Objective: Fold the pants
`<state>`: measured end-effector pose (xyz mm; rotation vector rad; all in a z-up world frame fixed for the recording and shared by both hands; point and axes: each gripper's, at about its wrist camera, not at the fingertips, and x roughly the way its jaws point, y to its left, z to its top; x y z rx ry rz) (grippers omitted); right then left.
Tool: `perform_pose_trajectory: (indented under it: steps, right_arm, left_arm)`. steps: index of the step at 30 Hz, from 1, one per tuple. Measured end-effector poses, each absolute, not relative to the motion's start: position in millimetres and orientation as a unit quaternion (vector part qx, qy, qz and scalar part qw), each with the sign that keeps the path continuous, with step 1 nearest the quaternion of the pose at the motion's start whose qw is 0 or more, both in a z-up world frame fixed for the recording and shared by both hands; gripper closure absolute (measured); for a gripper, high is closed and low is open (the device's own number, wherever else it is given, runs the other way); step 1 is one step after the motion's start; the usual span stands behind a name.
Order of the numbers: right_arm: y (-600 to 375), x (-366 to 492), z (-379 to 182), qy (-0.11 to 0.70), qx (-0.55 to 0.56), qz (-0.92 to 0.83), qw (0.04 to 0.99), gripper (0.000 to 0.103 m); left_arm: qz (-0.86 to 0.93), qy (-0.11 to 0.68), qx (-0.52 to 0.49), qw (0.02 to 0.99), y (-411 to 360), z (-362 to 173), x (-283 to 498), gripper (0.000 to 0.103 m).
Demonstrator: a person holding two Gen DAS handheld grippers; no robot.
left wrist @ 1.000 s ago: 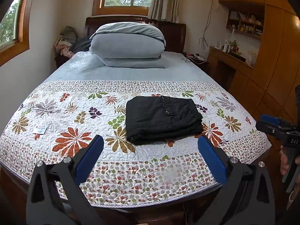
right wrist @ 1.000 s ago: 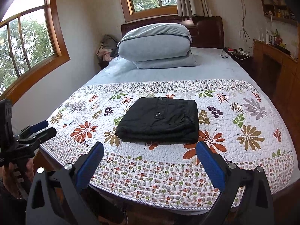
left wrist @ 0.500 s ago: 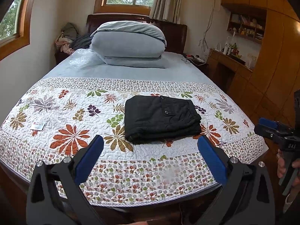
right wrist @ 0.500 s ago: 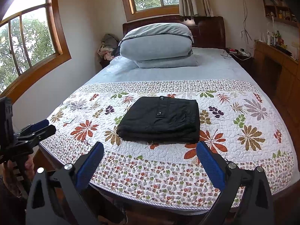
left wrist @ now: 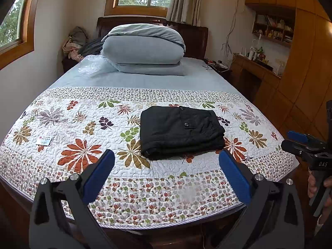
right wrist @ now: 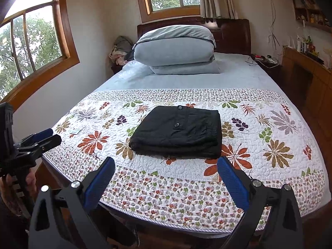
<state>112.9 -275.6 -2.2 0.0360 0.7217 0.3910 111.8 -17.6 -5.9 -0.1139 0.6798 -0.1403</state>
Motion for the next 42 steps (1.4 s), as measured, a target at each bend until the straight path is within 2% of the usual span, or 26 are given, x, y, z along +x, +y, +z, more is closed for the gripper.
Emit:
perform_pose_trajectory:
  steps: [42]
  right_arm:
    - [-277.8,116.4,-3.9,0.356,0.02,0.19,0.915,0.003]
  left_arm:
    - [-0.07,0.34,-0.049,0.937,-17.5,-10.2,116.0,0.003]
